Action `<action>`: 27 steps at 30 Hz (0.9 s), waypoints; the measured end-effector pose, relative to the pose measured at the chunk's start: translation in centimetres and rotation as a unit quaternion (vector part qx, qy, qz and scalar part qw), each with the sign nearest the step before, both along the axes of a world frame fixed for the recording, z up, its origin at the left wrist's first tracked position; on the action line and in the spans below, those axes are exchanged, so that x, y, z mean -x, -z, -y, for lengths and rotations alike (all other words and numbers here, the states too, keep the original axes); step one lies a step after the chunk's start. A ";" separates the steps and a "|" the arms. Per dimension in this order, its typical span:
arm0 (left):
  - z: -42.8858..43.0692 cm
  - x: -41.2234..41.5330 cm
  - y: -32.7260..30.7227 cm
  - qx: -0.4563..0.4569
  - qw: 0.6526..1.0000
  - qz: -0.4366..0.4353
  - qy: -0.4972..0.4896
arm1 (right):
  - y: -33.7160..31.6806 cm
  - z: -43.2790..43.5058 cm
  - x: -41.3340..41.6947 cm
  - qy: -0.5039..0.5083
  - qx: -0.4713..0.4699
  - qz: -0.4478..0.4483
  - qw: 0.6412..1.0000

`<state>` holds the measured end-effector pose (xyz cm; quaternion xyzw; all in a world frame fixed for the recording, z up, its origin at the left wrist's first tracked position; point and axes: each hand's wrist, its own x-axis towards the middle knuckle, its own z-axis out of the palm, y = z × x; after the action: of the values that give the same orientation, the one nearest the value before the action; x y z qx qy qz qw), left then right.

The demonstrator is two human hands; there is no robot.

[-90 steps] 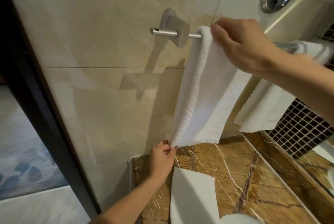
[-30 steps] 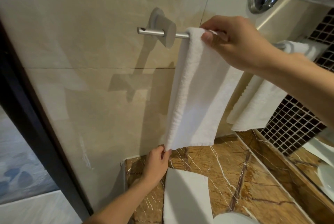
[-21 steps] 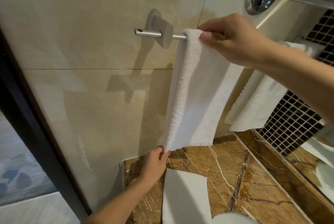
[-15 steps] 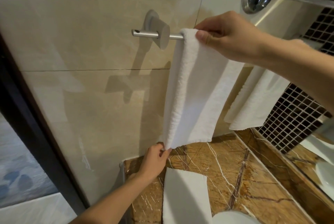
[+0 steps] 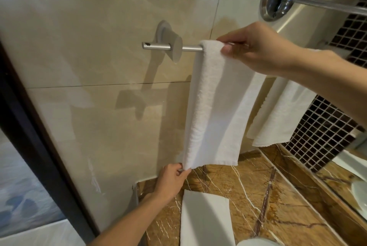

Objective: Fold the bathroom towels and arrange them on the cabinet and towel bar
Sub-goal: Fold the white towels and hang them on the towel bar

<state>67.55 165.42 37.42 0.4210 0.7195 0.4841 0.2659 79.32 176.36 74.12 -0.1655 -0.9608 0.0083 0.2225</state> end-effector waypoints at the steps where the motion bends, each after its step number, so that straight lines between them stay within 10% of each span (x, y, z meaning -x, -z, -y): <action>1: -0.1 -0.1 0.0 -0.002 1.000 0.003 0.000 | 0.0 -0.1 -0.1 0.001 0.000 -0.003 1.000; 27: -5.4 -3.4 -0.1 -0.017 1.000 0.000 0.000 | 0.1 -4.2 -3.7 0.036 -0.009 0.000 0.999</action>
<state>70.95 170.82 37.55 0.4252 0.7115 0.4960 0.2589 83.03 180.57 74.01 -0.1979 -0.9543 -0.0079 0.2238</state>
